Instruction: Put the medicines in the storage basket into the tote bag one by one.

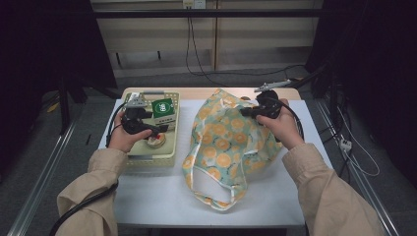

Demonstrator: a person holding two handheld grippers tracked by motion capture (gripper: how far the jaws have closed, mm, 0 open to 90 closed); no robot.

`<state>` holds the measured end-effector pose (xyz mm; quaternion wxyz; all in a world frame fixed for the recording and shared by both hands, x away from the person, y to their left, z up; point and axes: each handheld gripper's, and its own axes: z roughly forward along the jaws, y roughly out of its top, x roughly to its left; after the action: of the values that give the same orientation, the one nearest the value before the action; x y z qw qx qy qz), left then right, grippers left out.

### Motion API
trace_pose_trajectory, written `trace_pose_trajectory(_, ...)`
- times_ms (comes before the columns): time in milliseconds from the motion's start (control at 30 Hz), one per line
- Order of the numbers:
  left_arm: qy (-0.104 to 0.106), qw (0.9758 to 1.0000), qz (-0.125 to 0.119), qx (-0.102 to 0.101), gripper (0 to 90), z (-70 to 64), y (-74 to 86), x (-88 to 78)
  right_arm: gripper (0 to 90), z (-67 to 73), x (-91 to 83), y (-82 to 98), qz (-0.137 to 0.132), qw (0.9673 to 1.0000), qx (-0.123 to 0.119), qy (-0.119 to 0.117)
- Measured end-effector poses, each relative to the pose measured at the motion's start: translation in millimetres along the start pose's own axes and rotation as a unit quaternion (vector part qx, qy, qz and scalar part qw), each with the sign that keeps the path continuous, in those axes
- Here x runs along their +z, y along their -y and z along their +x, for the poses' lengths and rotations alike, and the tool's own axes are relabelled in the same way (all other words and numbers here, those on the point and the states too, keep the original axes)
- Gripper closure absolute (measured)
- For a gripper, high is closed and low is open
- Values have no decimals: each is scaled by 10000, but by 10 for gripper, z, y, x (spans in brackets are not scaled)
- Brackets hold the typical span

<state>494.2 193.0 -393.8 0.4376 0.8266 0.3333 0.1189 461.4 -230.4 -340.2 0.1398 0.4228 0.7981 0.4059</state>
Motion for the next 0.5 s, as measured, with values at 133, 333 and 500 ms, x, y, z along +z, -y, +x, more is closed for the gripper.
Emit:
trace_pose_trajectory(133,-2,9999,137,-75,82,47,80,65,900,1,-3,12,6,10000,20,4)
trace_pose_trajectory(333,-158,9990,387,-158,99,90,189,140,900,5,-21,14,-22,10000,13,11)
trace_pose_trajectory(500,-235,9978,616,-7,100,99,218,186,900,15,-34,14,-26,10000,7,10)
